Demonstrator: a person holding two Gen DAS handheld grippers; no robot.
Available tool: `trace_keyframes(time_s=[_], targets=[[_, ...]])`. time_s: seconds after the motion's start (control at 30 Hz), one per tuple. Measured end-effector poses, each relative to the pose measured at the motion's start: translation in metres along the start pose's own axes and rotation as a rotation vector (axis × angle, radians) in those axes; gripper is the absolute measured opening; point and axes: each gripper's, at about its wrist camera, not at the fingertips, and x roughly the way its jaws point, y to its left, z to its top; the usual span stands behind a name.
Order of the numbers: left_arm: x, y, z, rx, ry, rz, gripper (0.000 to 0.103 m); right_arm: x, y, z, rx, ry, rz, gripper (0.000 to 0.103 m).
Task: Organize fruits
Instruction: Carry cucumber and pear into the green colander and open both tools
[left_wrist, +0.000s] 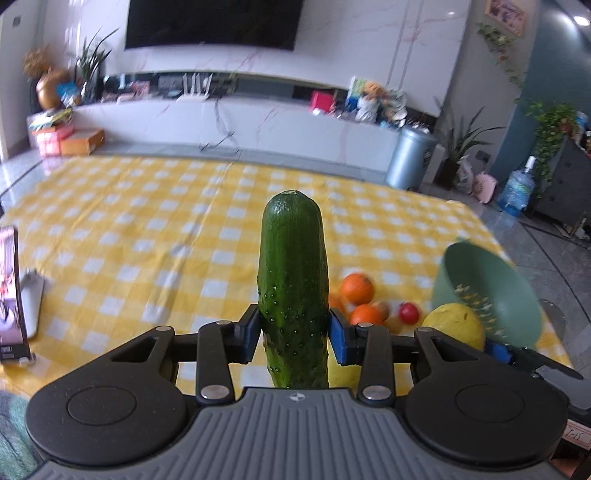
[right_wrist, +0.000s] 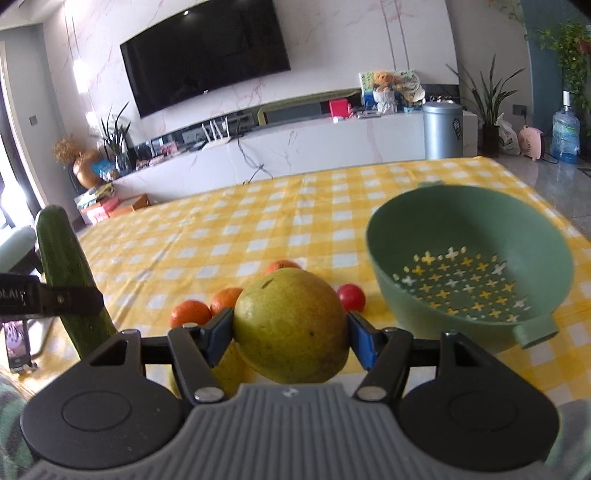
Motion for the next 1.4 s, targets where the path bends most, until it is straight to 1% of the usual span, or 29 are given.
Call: trace_keyframes(time_s=[0.1, 0.2, 0.4, 0.53, 0.63, 0.73, 0.83, 0.93, 1.0, 1.17, 1.3, 1.4], targets=[[-0.009, -0.015, 0.01, 0.032, -0.028, -0.03, 0.043, -0.016, -0.006, 0.011, -0.004, -0.039, 0.005, 0.063], [-0.014, -0.031, 0.022, 0.056, -0.045, -0.084, 0.043, -0.03, -0.013, 0.023, -0.039, -0.07, -0.004, 0.063], [-0.006, -0.065, 0.047, 0.099, -0.048, -0.192, 0.043, -0.042, -0.042, 0.057, -0.086, -0.061, -0.023, 0.063], [0.012, -0.088, 0.066, 0.124, -0.025, -0.277, 0.043, -0.042, -0.067, 0.079, -0.11, -0.023, -0.038, 0.063], [0.029, -0.11, 0.078, 0.141, 0.005, -0.334, 0.043, -0.036, -0.086, 0.09, -0.128, 0.026, -0.057, 0.063], [0.048, -0.127, 0.085, 0.159, 0.04, -0.373, 0.043, -0.024, -0.103, 0.098, -0.148, 0.096, -0.056, 0.063], [0.071, -0.142, 0.086, 0.168, 0.103, -0.41, 0.043, -0.007, -0.112, 0.099, -0.194, 0.167, -0.053, 0.063], [0.096, -0.153, 0.081, 0.18, 0.168, -0.42, 0.043, 0.011, -0.119, 0.097, -0.25, 0.23, -0.063, 0.063], [0.111, -0.16, 0.075, 0.199, 0.197, -0.416, 0.043, 0.023, -0.126, 0.096, -0.27, 0.268, -0.068, 0.063], [0.139, -0.168, 0.064, 0.2, 0.26, -0.408, 0.043, 0.05, -0.14, 0.094, -0.309, 0.364, -0.059, 0.063], [0.155, -0.176, 0.059, 0.215, 0.304, -0.39, 0.043, 0.071, -0.141, 0.088, -0.346, 0.436, -0.035, 0.063], [0.165, -0.179, 0.056, 0.225, 0.33, -0.375, 0.043, 0.082, -0.141, 0.085, -0.385, 0.473, -0.022, 0.063]])
